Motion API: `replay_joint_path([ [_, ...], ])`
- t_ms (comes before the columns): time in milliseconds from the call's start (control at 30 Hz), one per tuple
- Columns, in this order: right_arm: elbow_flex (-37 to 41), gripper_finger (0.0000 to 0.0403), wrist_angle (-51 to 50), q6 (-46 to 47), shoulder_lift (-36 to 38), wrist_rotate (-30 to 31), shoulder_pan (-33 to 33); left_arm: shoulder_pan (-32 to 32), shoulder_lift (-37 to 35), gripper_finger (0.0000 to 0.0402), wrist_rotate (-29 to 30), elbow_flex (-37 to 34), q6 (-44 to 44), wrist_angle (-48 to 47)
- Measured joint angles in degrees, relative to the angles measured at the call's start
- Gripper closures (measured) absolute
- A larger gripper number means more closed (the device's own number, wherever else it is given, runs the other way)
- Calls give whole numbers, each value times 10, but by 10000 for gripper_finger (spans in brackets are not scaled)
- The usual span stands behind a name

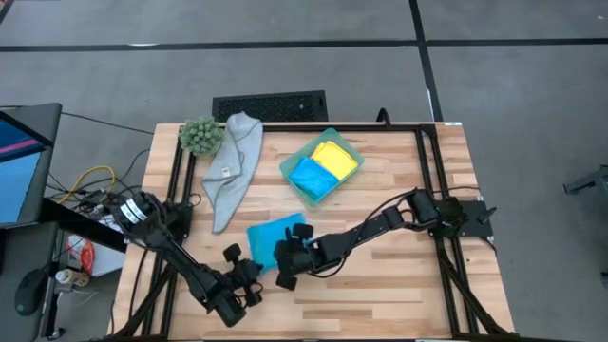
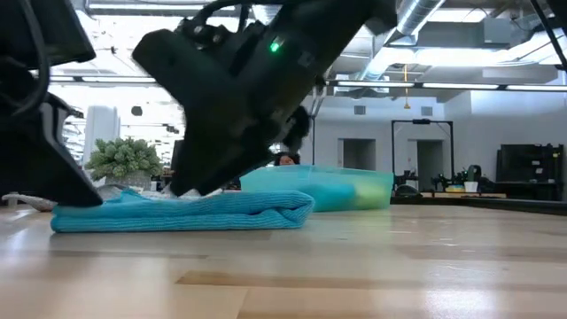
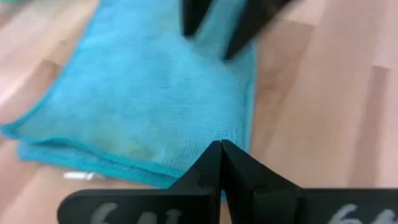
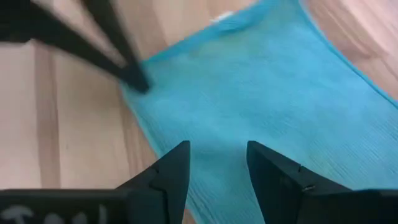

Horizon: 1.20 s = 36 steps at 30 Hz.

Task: Fold microfiber towels
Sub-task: Fold the blue microfiber towel

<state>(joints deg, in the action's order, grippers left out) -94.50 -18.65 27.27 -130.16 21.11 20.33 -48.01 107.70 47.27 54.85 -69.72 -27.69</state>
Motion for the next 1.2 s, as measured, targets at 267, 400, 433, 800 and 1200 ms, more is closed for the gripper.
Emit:
replay_joint_path([
  [267,0,211,-226,245,25,5,-16,-2,3,402,-18,0,32,53],
  [400,0,185,-243,268,26,-9,-32,-2,3,402,-16,4,63,73],
  [433,0,179,-239,268,26,-13,-35,-2,3,402,-17,7,68,74],
  [800,0,163,-280,242,85,-10,-47,-6,-23,402,34,98,119,-63],
  [1200,30,163,-252,215,91,-63,-94,7,-36,402,60,0,112,5],
])
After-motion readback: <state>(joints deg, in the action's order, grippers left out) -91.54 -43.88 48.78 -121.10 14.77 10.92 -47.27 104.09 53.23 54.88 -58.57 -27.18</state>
